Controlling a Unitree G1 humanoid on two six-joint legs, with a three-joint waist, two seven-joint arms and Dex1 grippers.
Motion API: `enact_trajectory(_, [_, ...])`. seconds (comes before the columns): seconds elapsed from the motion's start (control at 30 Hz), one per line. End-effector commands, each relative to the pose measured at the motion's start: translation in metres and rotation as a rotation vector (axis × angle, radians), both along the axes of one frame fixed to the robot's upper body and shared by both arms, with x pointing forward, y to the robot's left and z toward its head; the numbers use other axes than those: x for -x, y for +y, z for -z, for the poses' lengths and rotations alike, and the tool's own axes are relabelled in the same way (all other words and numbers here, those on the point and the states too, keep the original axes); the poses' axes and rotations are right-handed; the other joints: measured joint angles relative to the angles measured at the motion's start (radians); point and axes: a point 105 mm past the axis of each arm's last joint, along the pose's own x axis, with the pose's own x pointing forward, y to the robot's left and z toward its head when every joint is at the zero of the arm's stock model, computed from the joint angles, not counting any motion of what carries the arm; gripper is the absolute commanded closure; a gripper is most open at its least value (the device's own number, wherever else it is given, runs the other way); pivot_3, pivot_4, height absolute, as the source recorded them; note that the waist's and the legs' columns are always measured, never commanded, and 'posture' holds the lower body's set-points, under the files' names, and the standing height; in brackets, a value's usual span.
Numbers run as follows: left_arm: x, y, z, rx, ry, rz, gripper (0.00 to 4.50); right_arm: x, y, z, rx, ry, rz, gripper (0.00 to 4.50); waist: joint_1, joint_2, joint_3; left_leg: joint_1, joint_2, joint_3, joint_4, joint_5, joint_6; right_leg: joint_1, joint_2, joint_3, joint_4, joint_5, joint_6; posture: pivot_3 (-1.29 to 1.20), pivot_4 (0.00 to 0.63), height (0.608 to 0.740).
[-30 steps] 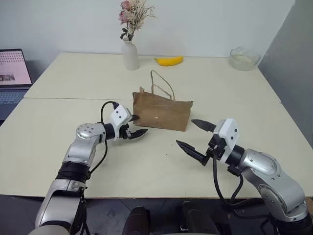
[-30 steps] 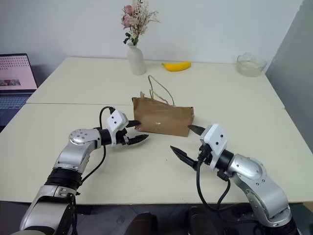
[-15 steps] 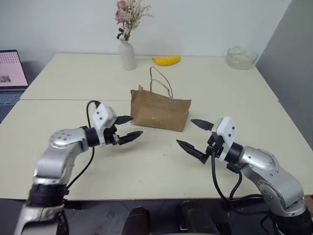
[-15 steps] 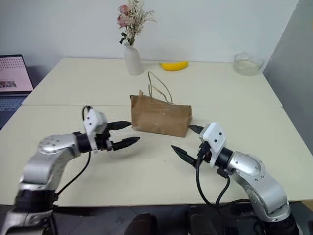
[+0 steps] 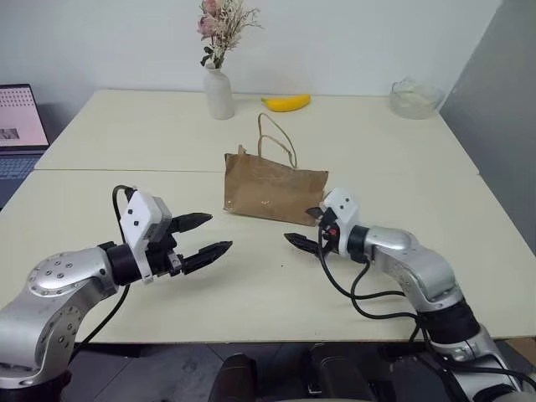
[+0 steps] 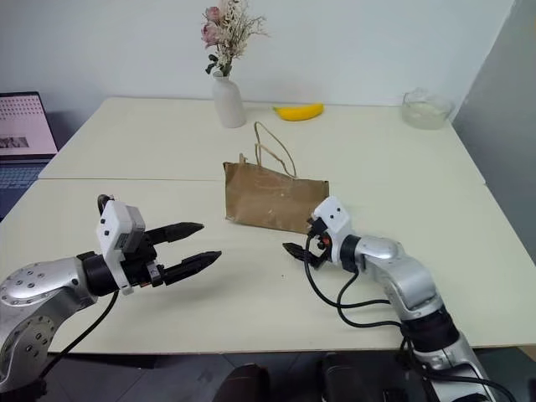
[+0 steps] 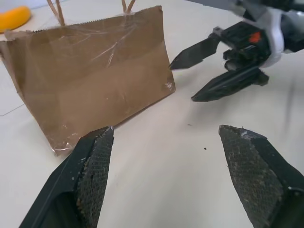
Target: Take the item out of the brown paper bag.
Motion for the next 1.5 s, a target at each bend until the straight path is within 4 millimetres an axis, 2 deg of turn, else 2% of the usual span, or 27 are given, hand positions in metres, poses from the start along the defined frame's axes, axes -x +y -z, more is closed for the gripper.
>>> enact_trajectory(0.03, [0.009,-0.002,-0.014,-0.022,-0.046,0.018,0.79,-0.015,0.004,0.002,0.033,-0.028,0.025,0.0,0.0,0.0,0.0,0.0,0.0,0.0,0.0,0.0,0.0,0.0,0.0,0.0,0.0,0.0,0.0,0.0,0.15,0.74])
enact_trajectory(0.2, [0.013,-0.003,-0.014,-0.023,-0.039,0.021,0.79,-0.031,0.004,-0.004,0.059,-0.106,0.062,0.0,0.001,0.0,0.0,0.0,0.0,0.0,0.0,0.0,0.0,0.0,0.0,0.0,0.0,0.0,0.0,0.0,0.15,0.74])
enact_trajectory(0.37, [0.012,-0.004,-0.014,-0.019,-0.039,0.021,0.79,-0.031,0.002,-0.014,0.045,-0.147,0.051,0.0,0.001,0.001,0.0,0.0,0.0,0.0,0.0,0.0,0.0,0.0,0.0,0.0,0.0,0.0,0.0,0.0,0.15,0.74])
enact_trajectory(0.4, [0.011,-0.005,-0.015,-0.019,-0.04,0.023,0.76,-0.03,-0.001,-0.018,0.047,-0.163,0.048,0.18,0.001,0.001,0.001,0.0,0.0,0.0,-0.001,0.0,0.0,0.0,0.0,0.0,0.0,0.0,0.0,0.0,0.15,0.74])
enact_trajectory(0.5, [0.01,-0.005,-0.017,-0.017,-0.052,0.022,0.74,-0.017,-0.009,-0.038,0.042,-0.21,0.001,0.9,0.003,0.002,0.001,-0.001,0.0,0.0,-0.001,0.0,0.0,-0.001,0.0,0.0,0.0,0.0,-0.001,0.0,0.15,0.74])
enact_trajectory(0.63, [0.009,-0.005,-0.024,-0.013,-0.091,0.004,0.74,-0.002,-0.023,-0.069,0.032,-0.261,-0.037,2.34,0.002,0.003,0.002,-0.001,0.0,0.0,-0.001,0.0,0.0,-0.001,0.0,0.0,-0.002,0.0,0.0,0.0,0.15,0.74])
enact_trajectory(0.7, [0.013,-0.01,-0.026,-0.012,-0.113,0.011,0.74,-0.009,-0.034,-0.091,0.047,-0.323,-0.018,3.09,0.001,0.003,0.002,-0.001,0.0,0.0,-0.001,0.0,0.0,0.0,0.0,-0.001,-0.002,0.0,0.0,0.0,0.15,0.74])
enact_trajectory(0.77, [0.017,-0.014,-0.028,-0.015,-0.148,0.009,0.74,-0.024,-0.042,-0.112,0.09,-0.413,0.017,3.84,-0.004,0.004,0.003,0.0,0.0,0.0,-0.001,0.0,0.0,-0.001,0.0,0.0,-0.001,0.0,0.0,0.0,0.15,0.74])
enact_trajectory(0.83, [0.018,-0.017,-0.028,-0.006,-0.163,0.001,0.74,-0.042,-0.044,-0.124,0.123,-0.467,0.042,4.47,-0.006,0.004,0.003,0.0,0.0,0.001,-0.001,0.0,0.0,-0.001,0.0,0.001,-0.001,0.0,0.0,0.0,0.15,0.74])
enact_trajectory(0.93, [0.019,-0.019,-0.026,0.014,-0.164,-0.014,0.74,-0.075,-0.041,-0.131,0.229,-0.559,0.077,4.47,-0.006,0.004,0.003,0.0,0.0,0.0,-0.001,0.0,0.0,-0.001,0.001,0.0,-0.001,-0.001,-0.001,0.0,0.15,0.74])
enact_trajectory(1.03, [0.022,-0.021,-0.02,0.018,-0.152,-0.012,0.74,-0.105,-0.029,-0.13,0.336,-0.614,0.078,4.47,-0.013,0.004,0.003,0.001,0.0,0.002,-0.002,0.0,0.0,-0.001,0.001,0.001,-0.001,-0.001,-0.002,0.0,0.15,0.74])
enact_trajectory(1.17, [0.026,-0.022,-0.012,0.0,-0.139,-0.004,0.74,-0.122,-0.009,-0.125,0.445,-0.66,0.03,4.47,-0.016,0.004,0.003,-0.001,0.0,0.001,-0.003,0.0,0.0,-0.002,0.001,0.001,-0.001,-0.002,-0.004,0.0,0.15,0.74])
enact_trajectory(1.3, [0.028,-0.019,-0.008,-0.034,-0.137,0.0,0.74,-0.122,0.004,-0.112,0.522,-0.65,-0.073,4.47,-0.014,0.004,0.003,-0.003,0.001,0.001,-0.003,0.0,0.0,-0.003,0.0,0.001,-0.003,-0.003,-0.004,0.0,0.15,0.74])
enact_trajectory(1.4, [0.031,-0.017,-0.006,-0.049,-0.132,0.001,0.74,-0.111,0.006,-0.109,0.529,-0.639,-0.21,4.47,-0.01,0.005,0.004,-0.004,0.001,0.0,-0.004,0.0,0.0,-0.002,0.0,0.0,-0.007,-0.002,-0.003,0.0,0.15,0.74])
enact_trajectory(1.5, [0.037,-0.014,-0.002,-0.069,-0.119,0.007,0.74,-0.092,0.001,-0.102,0.533,-0.608,-0.396,4.47,-0.007,0.005,0.004,-0.004,0.0,0.001,-0.004,-0.001,0.0,-0.002,-0.001,0.0,-0.008,-0.002,-0.003,0.0,0.15,0.74])
